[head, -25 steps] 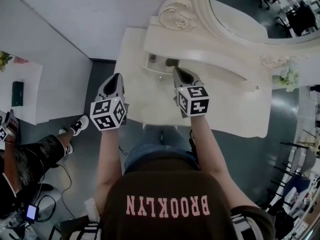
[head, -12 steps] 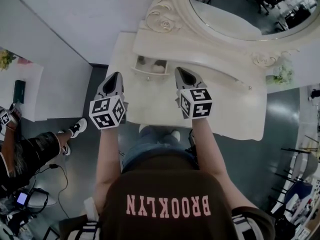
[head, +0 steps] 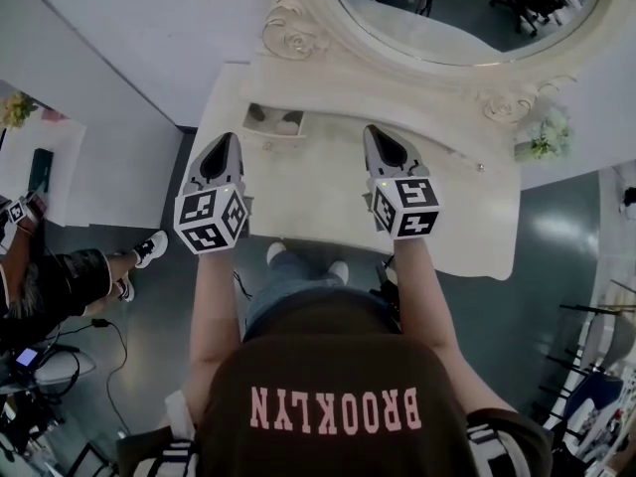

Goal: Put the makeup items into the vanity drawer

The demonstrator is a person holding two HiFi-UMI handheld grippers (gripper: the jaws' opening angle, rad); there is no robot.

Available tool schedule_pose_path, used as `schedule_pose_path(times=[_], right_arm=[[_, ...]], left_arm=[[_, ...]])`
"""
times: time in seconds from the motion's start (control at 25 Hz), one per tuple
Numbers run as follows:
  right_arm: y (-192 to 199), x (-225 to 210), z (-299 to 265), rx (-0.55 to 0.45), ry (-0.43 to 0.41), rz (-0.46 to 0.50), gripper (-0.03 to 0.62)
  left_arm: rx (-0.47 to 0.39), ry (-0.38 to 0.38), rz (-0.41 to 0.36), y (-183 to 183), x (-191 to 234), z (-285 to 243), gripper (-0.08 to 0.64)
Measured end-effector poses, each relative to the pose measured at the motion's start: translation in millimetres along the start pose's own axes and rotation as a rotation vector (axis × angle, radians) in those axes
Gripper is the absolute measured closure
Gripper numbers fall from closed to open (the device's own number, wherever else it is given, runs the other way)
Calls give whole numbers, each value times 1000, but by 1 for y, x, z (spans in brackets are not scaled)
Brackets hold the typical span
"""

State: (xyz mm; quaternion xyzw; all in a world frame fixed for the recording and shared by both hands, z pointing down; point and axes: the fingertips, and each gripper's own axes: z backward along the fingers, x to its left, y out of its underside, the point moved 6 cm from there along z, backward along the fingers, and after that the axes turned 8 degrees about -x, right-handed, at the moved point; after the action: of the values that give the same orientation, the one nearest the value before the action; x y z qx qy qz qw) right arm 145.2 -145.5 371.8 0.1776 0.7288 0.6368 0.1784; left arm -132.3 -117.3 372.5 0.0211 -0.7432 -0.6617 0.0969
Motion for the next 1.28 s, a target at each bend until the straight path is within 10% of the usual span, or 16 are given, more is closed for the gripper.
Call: schedule_pose_path(times=[0.6, 1.28], right_arm=[[-24, -31, 62, -114, -27, 78, 595], [-51, 23, 82, -157, -57, 101, 595]], left_arm=[[-156, -15, -162, -39, -71, 30, 552], [-199, -85, -167, -62, -35, 96, 552]])
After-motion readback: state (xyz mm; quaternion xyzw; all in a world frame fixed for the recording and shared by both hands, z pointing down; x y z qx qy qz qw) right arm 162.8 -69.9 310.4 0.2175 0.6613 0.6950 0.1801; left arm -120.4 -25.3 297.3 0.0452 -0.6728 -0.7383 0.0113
